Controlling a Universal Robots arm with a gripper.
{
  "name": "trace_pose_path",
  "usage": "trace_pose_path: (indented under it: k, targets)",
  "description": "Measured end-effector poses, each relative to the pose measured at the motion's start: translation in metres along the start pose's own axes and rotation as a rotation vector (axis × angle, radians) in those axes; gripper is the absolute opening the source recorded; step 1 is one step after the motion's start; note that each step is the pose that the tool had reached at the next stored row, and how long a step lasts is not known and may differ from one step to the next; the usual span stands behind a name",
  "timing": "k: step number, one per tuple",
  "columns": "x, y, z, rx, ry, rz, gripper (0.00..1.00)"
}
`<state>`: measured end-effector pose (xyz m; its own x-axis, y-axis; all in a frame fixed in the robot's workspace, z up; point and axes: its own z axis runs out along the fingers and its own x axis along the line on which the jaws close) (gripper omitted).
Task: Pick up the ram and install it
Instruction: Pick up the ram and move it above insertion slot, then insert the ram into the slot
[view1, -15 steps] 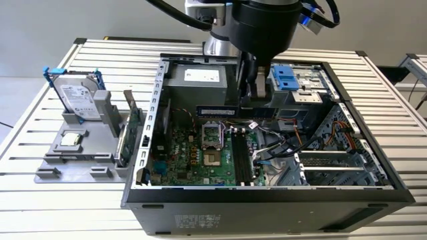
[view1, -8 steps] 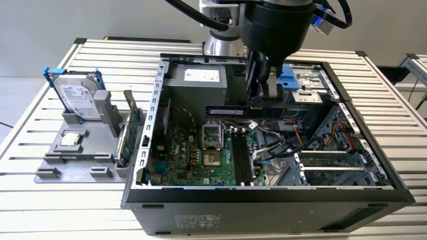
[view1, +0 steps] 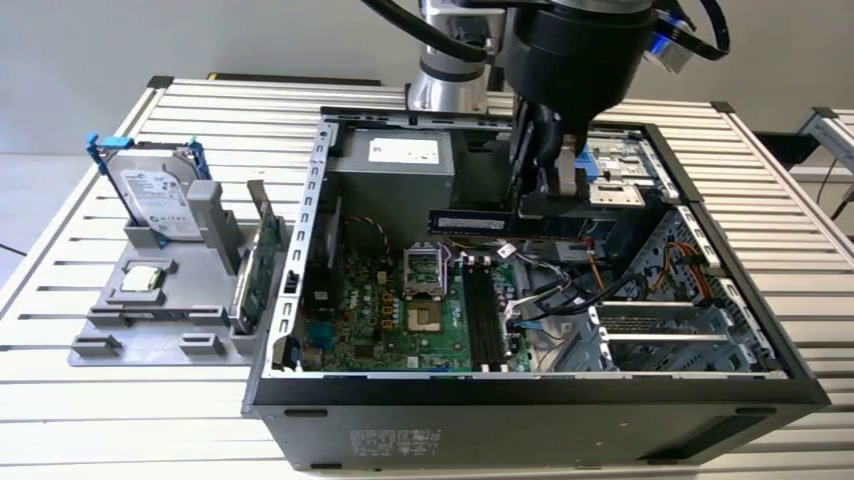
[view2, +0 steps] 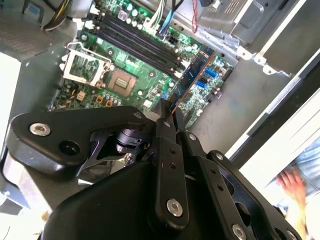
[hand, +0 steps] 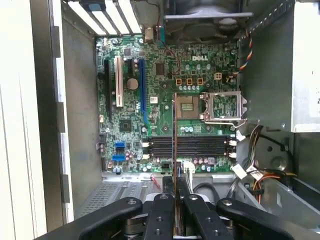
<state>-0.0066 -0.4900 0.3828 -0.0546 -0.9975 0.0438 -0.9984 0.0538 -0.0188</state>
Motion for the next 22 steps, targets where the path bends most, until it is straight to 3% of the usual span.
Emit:
trace_pose_path:
  k: [15, 22]
  targets:
    - [-0.0013, -0.0236, 0.0003, -0.0001, 0.0001, 0.002, 0.00]
    - [-0.0014, -0.0262, 0.0004, 0.0000, 0.0001, 0.000, 0.00]
